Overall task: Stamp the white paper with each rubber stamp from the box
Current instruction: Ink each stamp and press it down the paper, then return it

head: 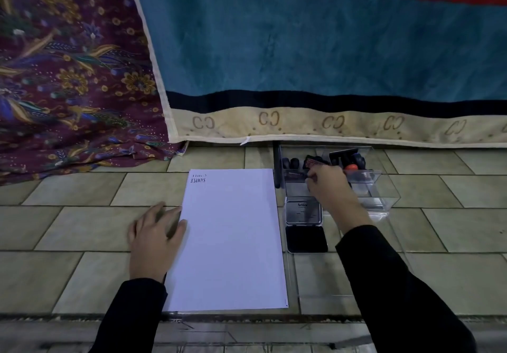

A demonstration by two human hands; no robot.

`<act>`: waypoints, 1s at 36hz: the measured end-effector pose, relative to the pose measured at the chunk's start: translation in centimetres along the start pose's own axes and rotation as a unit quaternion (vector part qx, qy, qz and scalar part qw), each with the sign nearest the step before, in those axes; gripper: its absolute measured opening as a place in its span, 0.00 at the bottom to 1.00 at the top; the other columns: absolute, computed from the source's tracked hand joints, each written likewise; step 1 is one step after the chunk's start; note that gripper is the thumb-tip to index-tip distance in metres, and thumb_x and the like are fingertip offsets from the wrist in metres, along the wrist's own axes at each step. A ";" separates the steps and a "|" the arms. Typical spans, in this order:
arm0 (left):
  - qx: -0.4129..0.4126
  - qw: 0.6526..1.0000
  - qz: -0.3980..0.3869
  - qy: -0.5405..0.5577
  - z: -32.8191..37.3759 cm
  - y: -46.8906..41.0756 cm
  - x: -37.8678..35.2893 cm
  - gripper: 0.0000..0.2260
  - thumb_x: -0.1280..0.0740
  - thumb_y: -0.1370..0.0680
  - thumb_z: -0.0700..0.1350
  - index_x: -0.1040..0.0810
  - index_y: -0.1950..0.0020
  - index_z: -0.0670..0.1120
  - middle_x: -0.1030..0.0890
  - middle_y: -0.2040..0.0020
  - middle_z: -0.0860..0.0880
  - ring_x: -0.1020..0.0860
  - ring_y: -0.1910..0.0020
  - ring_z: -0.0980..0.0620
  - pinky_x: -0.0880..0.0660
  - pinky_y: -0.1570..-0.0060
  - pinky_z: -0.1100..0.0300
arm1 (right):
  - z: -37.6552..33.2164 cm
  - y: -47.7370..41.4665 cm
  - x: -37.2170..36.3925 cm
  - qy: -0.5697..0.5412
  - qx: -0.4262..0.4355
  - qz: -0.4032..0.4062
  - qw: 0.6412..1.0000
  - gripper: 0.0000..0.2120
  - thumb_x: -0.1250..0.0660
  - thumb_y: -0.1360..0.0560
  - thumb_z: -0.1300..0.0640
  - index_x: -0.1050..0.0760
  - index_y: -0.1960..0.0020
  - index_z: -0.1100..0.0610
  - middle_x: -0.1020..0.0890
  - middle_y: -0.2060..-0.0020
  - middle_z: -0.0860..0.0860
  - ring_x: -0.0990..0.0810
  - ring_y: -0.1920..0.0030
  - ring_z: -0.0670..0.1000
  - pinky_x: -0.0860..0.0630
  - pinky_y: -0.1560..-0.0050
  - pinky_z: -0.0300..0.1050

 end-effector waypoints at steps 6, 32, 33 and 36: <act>-0.002 1.000 0.000 -0.005 0.0 0.1 0.0 0.18 0.38 0.26 0.55 0.19 0.40 0.54 0.26 0.32 0.47 0.31 0.32 0.46 0.45 0.30 0.47 | -0.3 -0.2 -1.0 0.053 -0.032 -0.023 0.998 0.08 0.39 0.25 0.64 0.23 0.50 0.65 0.20 0.54 0.62 0.21 0.51 0.63 0.24 0.56 0.49; 0.016 0.996 -0.004 0.083 -0.1 -0.1 0.5 0.21 0.41 0.26 0.58 0.22 0.37 0.53 0.26 0.32 0.49 0.31 0.31 0.49 0.46 0.29 0.48 | -0.8 6.3 4.6 -0.219 0.082 0.148 0.961 0.07 0.28 0.29 0.62 0.19 0.52 0.57 0.23 0.56 0.50 0.23 0.63 0.40 0.28 0.60 0.22; 0.029 0.993 -0.011 0.116 -0.4 -0.3 0.5 0.22 0.40 0.26 0.58 0.23 0.36 0.52 0.25 0.32 0.50 0.31 0.31 0.50 0.44 0.28 0.48 | -1.0 7.0 4.3 -0.223 0.090 0.139 0.961 0.06 0.28 0.29 0.62 0.19 0.52 0.56 0.23 0.56 0.49 0.22 0.62 0.40 0.27 0.59 0.24; 0.099 0.956 -0.041 0.273 -1.2 -0.6 0.5 0.24 0.34 0.27 0.57 0.27 0.32 0.53 0.26 0.32 0.52 0.30 0.33 0.53 0.35 0.30 0.48 | -1.0 8.7 3.3 -0.227 0.098 0.117 0.962 0.06 0.27 0.29 0.61 0.19 0.52 0.56 0.22 0.56 0.49 0.20 0.62 0.42 0.22 0.58 0.32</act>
Point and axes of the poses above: each hand's wrist, its own y-axis away from the middle knuckle, its own x-axis out of the back of the hand, z = x × y, the point moved 7 cm from there along -y, towards the middle knuckle
